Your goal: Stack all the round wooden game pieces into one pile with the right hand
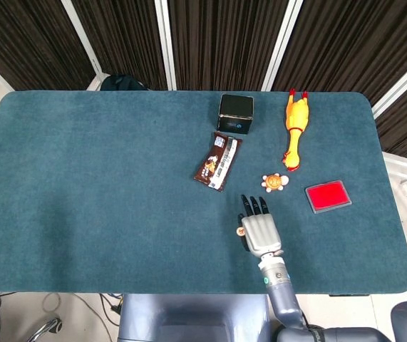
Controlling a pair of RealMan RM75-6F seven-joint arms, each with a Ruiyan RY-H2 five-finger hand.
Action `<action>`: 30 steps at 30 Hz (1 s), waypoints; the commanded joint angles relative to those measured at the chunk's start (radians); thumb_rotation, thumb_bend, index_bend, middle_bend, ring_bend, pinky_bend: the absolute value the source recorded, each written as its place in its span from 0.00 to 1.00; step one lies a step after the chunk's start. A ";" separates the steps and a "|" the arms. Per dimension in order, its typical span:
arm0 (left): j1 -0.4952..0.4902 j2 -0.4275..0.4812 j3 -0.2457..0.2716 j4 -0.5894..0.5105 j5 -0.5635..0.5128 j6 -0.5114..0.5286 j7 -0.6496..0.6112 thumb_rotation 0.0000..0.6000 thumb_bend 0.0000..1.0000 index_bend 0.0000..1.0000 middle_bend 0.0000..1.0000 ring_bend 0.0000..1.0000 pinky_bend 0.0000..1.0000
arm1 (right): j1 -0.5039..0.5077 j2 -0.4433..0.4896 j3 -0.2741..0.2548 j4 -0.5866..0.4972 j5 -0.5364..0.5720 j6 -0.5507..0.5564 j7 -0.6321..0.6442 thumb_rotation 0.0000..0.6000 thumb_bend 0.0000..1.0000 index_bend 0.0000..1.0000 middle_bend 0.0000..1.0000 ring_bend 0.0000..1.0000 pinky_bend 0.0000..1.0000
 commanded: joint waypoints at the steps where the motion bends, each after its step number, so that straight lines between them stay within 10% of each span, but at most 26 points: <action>1: 0.000 0.000 0.000 0.000 -0.001 0.000 0.001 1.00 0.19 0.13 0.00 0.00 0.04 | -0.014 0.033 -0.015 -0.022 -0.009 0.010 0.010 1.00 0.42 0.51 0.00 0.00 0.00; 30: -0.001 -0.002 0.000 0.004 -0.005 -0.002 0.011 1.00 0.19 0.13 0.00 0.00 0.04 | -0.057 0.075 -0.062 0.020 -0.020 0.009 0.079 1.00 0.42 0.51 0.00 0.00 0.00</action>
